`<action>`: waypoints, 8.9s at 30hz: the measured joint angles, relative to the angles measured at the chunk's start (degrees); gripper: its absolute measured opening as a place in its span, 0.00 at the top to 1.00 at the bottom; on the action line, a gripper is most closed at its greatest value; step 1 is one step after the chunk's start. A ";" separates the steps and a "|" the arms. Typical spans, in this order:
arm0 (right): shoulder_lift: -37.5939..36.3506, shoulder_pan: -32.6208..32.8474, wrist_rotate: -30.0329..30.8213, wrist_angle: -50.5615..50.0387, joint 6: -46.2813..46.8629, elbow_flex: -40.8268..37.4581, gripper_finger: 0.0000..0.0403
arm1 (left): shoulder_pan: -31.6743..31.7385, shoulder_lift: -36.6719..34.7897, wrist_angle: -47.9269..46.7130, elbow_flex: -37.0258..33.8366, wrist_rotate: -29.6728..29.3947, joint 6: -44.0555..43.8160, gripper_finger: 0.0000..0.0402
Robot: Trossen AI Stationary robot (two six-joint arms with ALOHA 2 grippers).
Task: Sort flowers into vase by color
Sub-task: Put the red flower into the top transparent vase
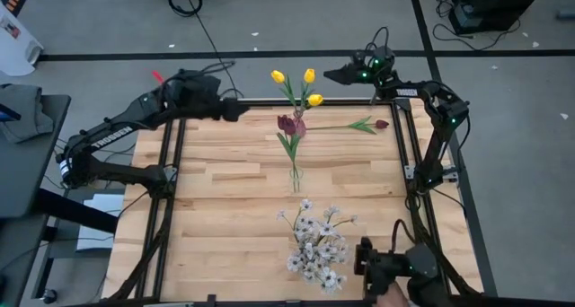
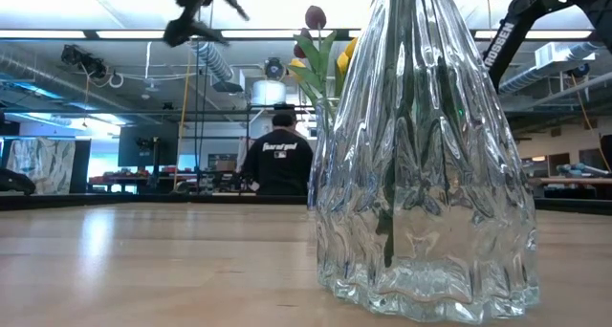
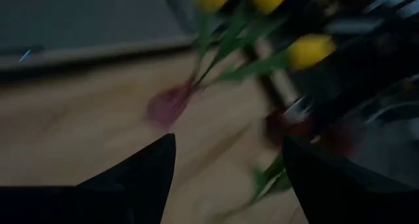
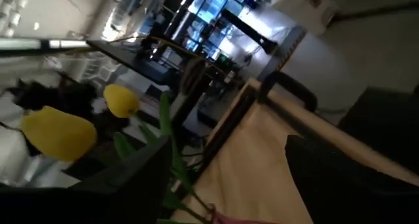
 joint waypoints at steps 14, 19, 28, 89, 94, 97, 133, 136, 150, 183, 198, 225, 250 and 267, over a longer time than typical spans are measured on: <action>-16.50 0.50 27.01 -43.12 -4.65 0.02 0.31 | -0.07 0.00 -30.65 0.00 -2.35 -1.28 0.30; -22.03 0.64 37.08 -59.85 -2.53 0.02 0.34 | -0.07 0.00 -33.81 0.00 -7.46 1.84 0.30; -26.74 2.45 45.00 -69.86 3.46 0.02 0.37 | -0.07 0.00 -35.11 0.00 -14.05 17.93 0.30; -2.54 13.41 67.45 -108.54 -96.71 21.48 0.39 | -0.13 0.00 -29.27 0.00 0.28 28.64 0.30; -2.58 12.06 65.88 -110.47 -96.90 17.97 0.39 | -0.43 -0.15 -29.32 0.00 0.31 28.68 0.30; -2.52 11.75 63.06 -109.34 -97.16 16.96 0.40 | -1.22 -0.20 -29.32 0.01 0.32 28.66 0.30; 5.66 12.46 58.17 -105.93 -86.71 16.41 0.62 | -14.51 -0.20 -26.34 0.02 -4.39 22.28 0.30; 5.66 12.44 59.20 -105.69 -85.68 16.39 0.69 | -15.10 -0.20 -26.34 0.02 -4.52 22.08 0.30; 5.68 11.98 62.24 -106.65 -76.09 16.50 0.97 | -16.69 -0.20 -26.54 0.02 -4.50 20.75 0.30; -12.05 9.70 63.83 -127.30 -51.37 44.53 1.00 | -16.63 -0.20 -26.45 0.02 -6.01 20.84 0.30; -28.19 9.81 51.68 -109.88 -33.23 46.93 1.00 | -16.61 -0.20 -20.26 0.04 -15.56 26.79 0.30; -28.21 26.28 37.38 -38.16 9.10 41.04 1.00 | -14.48 0.19 41.64 0.11 -33.40 94.93 0.30; -10.93 48.83 17.68 -15.07 47.84 39.41 0.99 | -17.13 2.86 51.33 0.00 -26.69 132.69 0.30; -11.07 50.44 14.03 -21.61 55.18 39.43 0.99 | -33.32 0.11 49.43 0.00 -30.25 143.04 0.30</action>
